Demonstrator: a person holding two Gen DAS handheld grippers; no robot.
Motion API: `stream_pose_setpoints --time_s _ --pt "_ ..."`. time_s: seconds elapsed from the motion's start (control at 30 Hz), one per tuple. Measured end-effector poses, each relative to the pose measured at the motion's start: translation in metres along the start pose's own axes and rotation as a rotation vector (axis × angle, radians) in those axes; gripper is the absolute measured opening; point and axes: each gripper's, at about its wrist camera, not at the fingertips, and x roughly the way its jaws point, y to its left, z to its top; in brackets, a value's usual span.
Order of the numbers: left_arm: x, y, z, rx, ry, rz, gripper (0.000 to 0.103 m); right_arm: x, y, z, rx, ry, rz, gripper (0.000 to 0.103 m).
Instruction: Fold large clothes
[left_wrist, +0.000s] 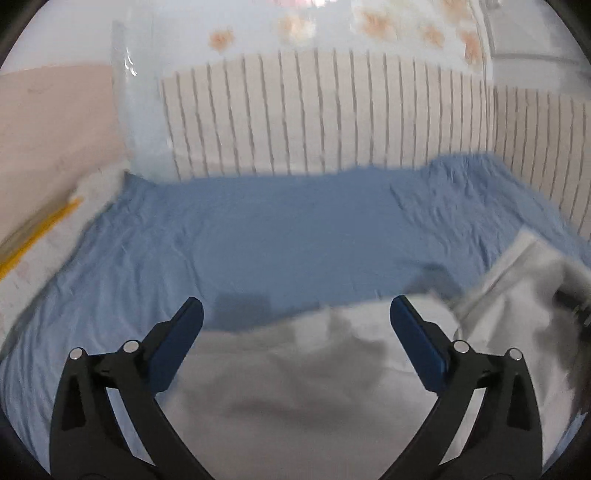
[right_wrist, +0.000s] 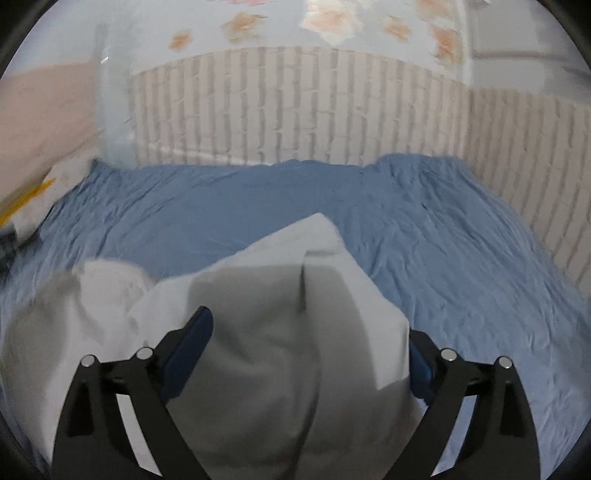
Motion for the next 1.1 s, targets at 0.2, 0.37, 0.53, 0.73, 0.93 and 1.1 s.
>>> stream_pose_setpoints --time_s 0.2,0.37,0.53,0.73,0.93,1.1 --pt "0.067 0.015 -0.039 -0.144 0.141 -0.061 0.099 -0.006 0.005 0.007 -0.084 0.005 -0.162 0.096" --pt "0.075 0.011 -0.045 -0.149 0.107 -0.113 0.100 -0.055 -0.001 0.028 -0.056 -0.250 -0.333 0.101" --pt "0.029 0.047 -0.049 -0.216 0.102 -0.113 0.100 -0.019 0.050 0.014 -0.155 -0.110 0.079 0.101" --pt "0.016 0.064 -0.063 -0.186 0.131 0.029 0.100 0.040 0.073 -0.027 -0.136 0.072 0.118 0.101" --pt "0.065 0.076 -0.080 -0.192 0.191 0.095 0.100 0.073 0.038 -0.037 -0.176 0.093 0.034 0.101" --pt "0.101 0.059 -0.075 -0.031 0.160 0.141 0.100 0.127 0.008 -0.023 -0.062 0.158 0.072 0.101"
